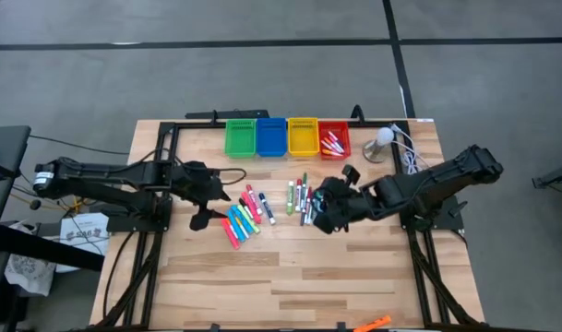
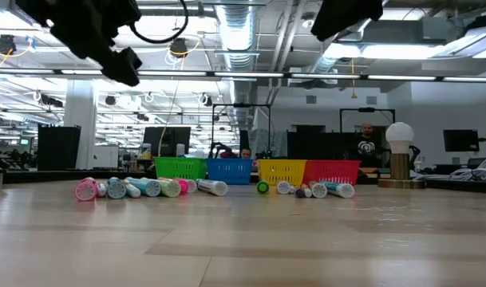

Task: Pick & Place Markers
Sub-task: Put the yellow mini marker into the red basket

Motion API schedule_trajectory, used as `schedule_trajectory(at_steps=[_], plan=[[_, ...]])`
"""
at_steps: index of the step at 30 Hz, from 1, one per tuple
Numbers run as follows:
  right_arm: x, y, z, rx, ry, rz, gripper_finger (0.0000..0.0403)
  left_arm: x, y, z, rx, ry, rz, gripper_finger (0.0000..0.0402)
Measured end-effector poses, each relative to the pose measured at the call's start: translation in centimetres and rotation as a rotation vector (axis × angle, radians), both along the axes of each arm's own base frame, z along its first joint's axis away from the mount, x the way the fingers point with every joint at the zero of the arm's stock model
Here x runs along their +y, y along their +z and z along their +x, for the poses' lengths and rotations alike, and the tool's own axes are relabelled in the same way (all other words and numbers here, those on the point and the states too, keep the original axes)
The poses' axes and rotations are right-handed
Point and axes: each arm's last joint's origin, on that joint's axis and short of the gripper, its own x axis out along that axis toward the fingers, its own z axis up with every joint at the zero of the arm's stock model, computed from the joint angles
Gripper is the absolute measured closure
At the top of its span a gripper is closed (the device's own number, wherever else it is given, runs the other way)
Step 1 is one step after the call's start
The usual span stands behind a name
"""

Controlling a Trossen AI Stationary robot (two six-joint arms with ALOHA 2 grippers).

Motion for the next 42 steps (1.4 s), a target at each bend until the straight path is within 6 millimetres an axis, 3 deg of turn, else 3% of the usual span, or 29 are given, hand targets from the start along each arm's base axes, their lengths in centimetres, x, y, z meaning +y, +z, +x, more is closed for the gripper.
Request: schedule_trajectory(at_steps=[9,16,23,32,42], plan=[[2.0,-1.6,0.8,-0.002,-0.032,0.053,0.0281,-1.2,-2.7,1.8,0.118,-0.191,0.200,0.0142],[2.8,-3.9,2.1,0.061,-0.035,0.037,0.0281,-2.0,-4.2,3.7,0.106,-0.284,0.300,0.0148],[3.1,-5.3,2.9,0.090,-0.047,0.049,0.0281,-2.6,-4.8,4.7,0.078,-0.312,0.312,0.0204],[3.2,-5.3,3.1,0.068,-0.055,0.074,0.0281,-2.6,-5.4,5.2,0.089,-0.296,0.340,0.0292],[3.2,-5.2,3.1,0.046,-0.083,0.101,0.0281,-3.4,-7.2,5.8,0.134,-0.441,0.335,0.0309]])
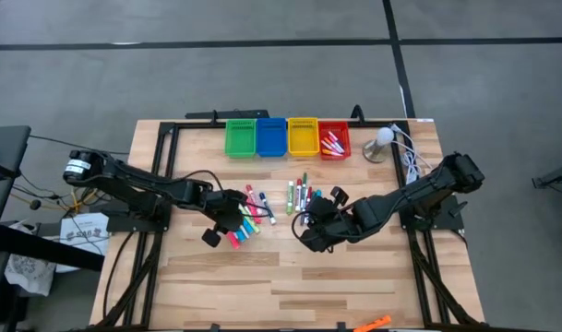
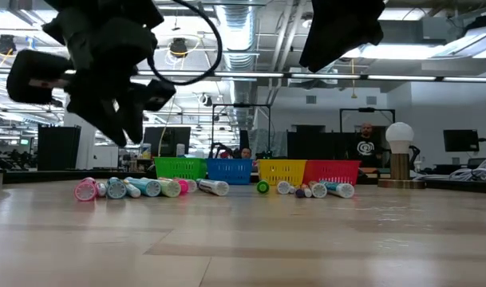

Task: Pick & Place Markers
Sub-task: Put the yellow mini marker into the red basket

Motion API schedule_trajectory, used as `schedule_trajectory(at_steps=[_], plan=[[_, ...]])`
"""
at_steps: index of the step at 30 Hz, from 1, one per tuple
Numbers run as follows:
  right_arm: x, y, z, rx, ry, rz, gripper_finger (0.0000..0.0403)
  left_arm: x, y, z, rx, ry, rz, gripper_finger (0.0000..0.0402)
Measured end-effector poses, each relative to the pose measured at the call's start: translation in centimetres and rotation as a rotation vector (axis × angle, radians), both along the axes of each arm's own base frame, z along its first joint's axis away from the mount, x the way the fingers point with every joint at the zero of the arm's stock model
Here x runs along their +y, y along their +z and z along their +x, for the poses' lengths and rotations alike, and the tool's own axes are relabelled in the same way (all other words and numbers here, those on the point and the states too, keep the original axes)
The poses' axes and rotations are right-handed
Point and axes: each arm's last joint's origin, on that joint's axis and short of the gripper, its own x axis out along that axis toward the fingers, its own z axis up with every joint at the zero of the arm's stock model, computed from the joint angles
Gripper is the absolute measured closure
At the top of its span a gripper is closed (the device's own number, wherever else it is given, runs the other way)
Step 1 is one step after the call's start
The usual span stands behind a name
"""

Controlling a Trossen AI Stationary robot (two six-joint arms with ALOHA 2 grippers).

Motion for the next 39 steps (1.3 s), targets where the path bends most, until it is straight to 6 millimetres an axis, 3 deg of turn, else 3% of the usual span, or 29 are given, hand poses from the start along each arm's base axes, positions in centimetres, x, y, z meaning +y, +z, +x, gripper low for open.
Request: schedule_trajectory(at_steps=[8,39], plan=[[0.0,0.0,0.0,-0.007,-0.014,0.012,0.0281,-0.3,-1.8,0.6,0.056,-0.050,0.033,0.0307],[0.0,0.0,0.0,-0.020,-0.033,0.026,0.0281,-0.4,-3.2,1.4,0.054,-0.116,0.076,0.0307]])
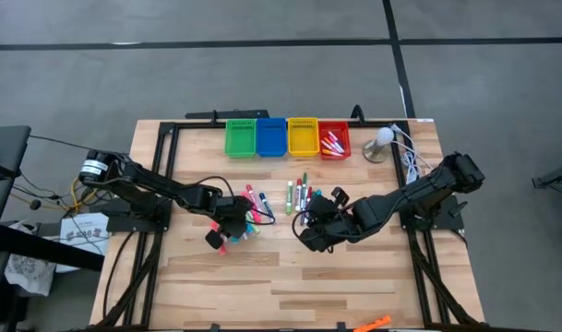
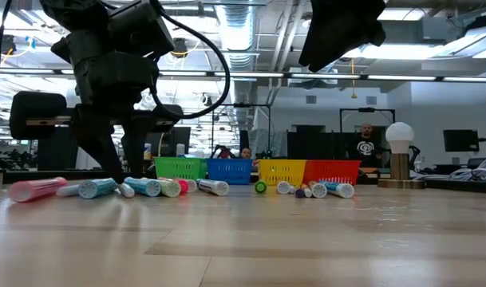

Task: Pick & Place Markers
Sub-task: Put the yellow mini marker into the red basket

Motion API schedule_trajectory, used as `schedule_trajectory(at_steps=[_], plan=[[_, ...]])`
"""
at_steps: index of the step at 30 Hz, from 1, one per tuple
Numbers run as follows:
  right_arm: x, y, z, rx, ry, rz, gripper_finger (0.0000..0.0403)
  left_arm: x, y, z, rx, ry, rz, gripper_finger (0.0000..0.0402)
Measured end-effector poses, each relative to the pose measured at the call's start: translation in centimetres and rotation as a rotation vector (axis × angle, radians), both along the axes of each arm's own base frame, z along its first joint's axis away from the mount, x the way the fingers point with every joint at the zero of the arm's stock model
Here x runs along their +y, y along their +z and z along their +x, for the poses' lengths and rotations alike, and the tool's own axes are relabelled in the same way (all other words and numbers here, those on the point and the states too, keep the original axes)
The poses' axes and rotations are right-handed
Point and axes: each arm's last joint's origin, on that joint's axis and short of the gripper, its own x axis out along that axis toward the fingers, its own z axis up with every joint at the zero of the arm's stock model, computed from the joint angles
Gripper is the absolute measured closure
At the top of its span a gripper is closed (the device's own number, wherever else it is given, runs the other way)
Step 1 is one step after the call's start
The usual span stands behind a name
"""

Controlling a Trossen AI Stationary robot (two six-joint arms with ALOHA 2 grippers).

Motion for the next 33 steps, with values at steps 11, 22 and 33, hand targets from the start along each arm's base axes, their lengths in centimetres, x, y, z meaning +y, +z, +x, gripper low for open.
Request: schedule_trajectory(at_steps=[11,22,33], plan=[[0.0,0.0,0.0,0.003,-0.001,-0.004,0.0281,0.1,-1.0,-0.9,0.000,-0.001,-0.012,0.0307],[0.0,0.0,-0.1,0.007,0.000,-0.007,0.0281,-0.1,-1.2,-1.0,0.011,-0.018,-0.022,0.0307],[-0.1,0.0,-0.1,0.011,0.005,-0.011,0.0281,-0.1,-1.2,-0.9,0.002,-0.014,-0.014,0.0307]])
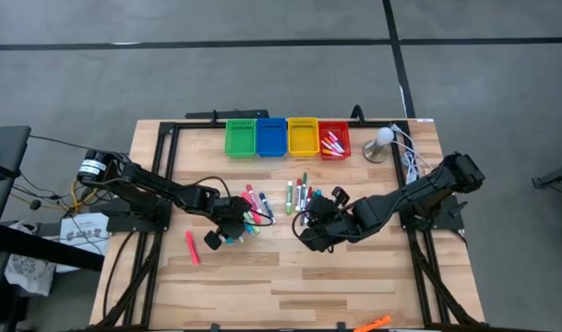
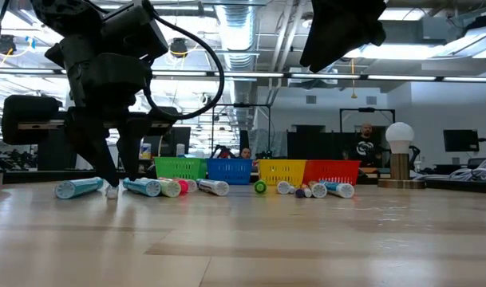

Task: Pick & Place Markers
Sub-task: Put the yellow mini marker into the red basket

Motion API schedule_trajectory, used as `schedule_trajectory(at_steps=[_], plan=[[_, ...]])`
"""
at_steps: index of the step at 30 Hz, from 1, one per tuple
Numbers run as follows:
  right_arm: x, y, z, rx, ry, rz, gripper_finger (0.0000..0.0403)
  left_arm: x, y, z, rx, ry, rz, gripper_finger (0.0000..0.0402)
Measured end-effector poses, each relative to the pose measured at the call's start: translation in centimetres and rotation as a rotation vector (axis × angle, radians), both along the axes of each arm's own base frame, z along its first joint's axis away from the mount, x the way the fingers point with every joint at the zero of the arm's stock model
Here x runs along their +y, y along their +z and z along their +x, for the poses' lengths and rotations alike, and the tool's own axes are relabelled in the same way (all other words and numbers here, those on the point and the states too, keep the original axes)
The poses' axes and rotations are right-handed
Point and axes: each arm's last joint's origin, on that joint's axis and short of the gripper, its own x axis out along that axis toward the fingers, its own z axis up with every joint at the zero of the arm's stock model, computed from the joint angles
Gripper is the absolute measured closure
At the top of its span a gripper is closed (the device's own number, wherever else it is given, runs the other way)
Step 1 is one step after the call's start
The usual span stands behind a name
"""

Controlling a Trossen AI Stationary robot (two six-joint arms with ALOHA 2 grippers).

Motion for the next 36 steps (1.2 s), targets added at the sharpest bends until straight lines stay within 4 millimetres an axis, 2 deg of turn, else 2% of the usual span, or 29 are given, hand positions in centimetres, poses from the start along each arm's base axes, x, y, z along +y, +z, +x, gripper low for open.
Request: schedule_trajectory(at_steps=[3,7,15,19,26,36], plan=[[0.0,0.0,0.0,0.000,0.000,0.000,0.0281,0.1,-0.2,-0.3,0.018,0.006,0.014,0.0307],[0.0,0.0,0.0,0.002,0.000,0.000,0.0281,0.1,0.6,-0.5,-0.006,0.008,0.018,0.0307],[0.0,0.0,0.0,0.004,0.000,-0.002,0.0281,-0.5,3.2,-1.7,-0.084,0.013,0.065,0.0307],[0.0,0.0,0.0,0.006,0.001,-0.003,0.0281,-0.8,4.1,-2.6,-0.060,0.077,0.027,0.0307],[-0.2,-0.1,-0.1,0.015,-0.001,-0.009,0.0281,-0.7,3.5,-3.5,0.110,0.446,-0.124,0.0307],[-1.9,-0.1,0.3,0.093,0.062,-0.090,0.0281,-0.2,3.2,-3.4,0.200,1.154,-0.408,0.0307]])
